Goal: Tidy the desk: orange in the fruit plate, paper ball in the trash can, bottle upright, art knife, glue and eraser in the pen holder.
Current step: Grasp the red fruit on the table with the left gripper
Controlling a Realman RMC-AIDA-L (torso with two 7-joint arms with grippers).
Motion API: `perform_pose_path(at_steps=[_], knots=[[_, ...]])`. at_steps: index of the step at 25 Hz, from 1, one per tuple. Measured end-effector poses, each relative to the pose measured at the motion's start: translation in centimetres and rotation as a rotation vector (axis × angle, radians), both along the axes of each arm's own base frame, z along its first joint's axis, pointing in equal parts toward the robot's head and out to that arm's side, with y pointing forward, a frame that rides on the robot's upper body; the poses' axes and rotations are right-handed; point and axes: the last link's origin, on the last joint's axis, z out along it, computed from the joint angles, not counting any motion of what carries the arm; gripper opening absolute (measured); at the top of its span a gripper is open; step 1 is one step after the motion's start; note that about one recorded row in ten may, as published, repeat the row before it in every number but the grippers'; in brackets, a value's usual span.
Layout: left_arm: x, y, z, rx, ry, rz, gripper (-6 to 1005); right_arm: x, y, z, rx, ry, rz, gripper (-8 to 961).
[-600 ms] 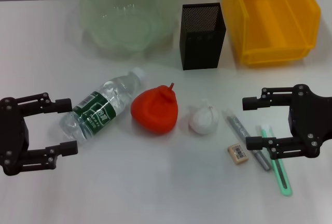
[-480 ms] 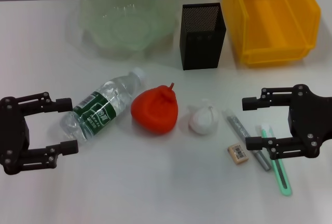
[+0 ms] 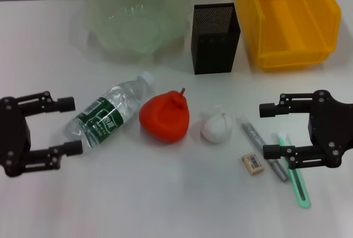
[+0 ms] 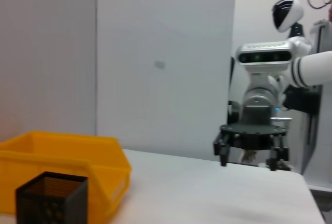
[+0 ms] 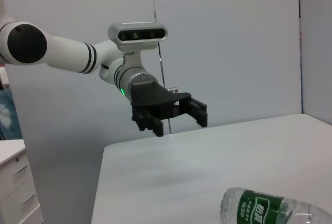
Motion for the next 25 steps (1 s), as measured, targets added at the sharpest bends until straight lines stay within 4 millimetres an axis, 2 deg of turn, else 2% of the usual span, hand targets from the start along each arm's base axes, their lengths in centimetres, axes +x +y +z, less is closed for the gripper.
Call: perform_pose_path(at_steps=[5, 6, 12, 13, 17, 18, 19, 20, 23, 24, 25], knots=[[0.2, 1.2, -0.3, 0.041, 0.002, 0.030, 747, 0.9, -0.1, 0.8, 0.047, 0.010, -0.047, 711], [0.7, 2.3, -0.7, 0.039, 0.014, 0.059, 747, 1.6, -0.4, 1.5, 0.077, 0.009, -0.075, 710], [1.6, 3.9, -1.3, 0.005, 0.052, 0.100, 745, 3.5, -1.6, 3.7, 0.164, 0.002, -0.142, 710], [3.3, 6.0, -2.8, -0.057, 0.155, 0.141, 744, 3.7, -1.8, 4.0, 0.176, -0.002, -0.150, 710], [3.6, 6.5, -3.1, -0.066, 0.183, 0.146, 743, 4.5, -2.6, 4.8, 0.202, -0.011, -0.183, 710], [5.1, 8.4, -4.8, -0.099, 0.275, 0.173, 743, 4.8, -3.0, 5.1, 0.208, -0.011, -0.199, 710], [5.1, 8.4, -4.8, -0.099, 0.275, 0.173, 742, 4.8, -3.0, 5.1, 0.208, -0.011, -0.199, 710], [5.6, 9.2, -5.6, -0.097, 0.311, 0.186, 742, 4.9, -3.1, 5.2, 0.209, -0.011, -0.207, 710], [5.6, 9.2, -5.6, -0.097, 0.311, 0.186, 741, 5.1, -3.3, 5.3, 0.212, -0.011, -0.218, 710], [6.3, 10.2, -6.6, -0.082, 0.352, 0.190, 741, 5.2, -3.4, 5.2, 0.212, -0.010, -0.221, 710], [7.4, 11.2, -8.8, -0.075, 0.426, 0.188, 740, 5.2, -3.4, 5.2, 0.212, -0.009, -0.222, 710]])
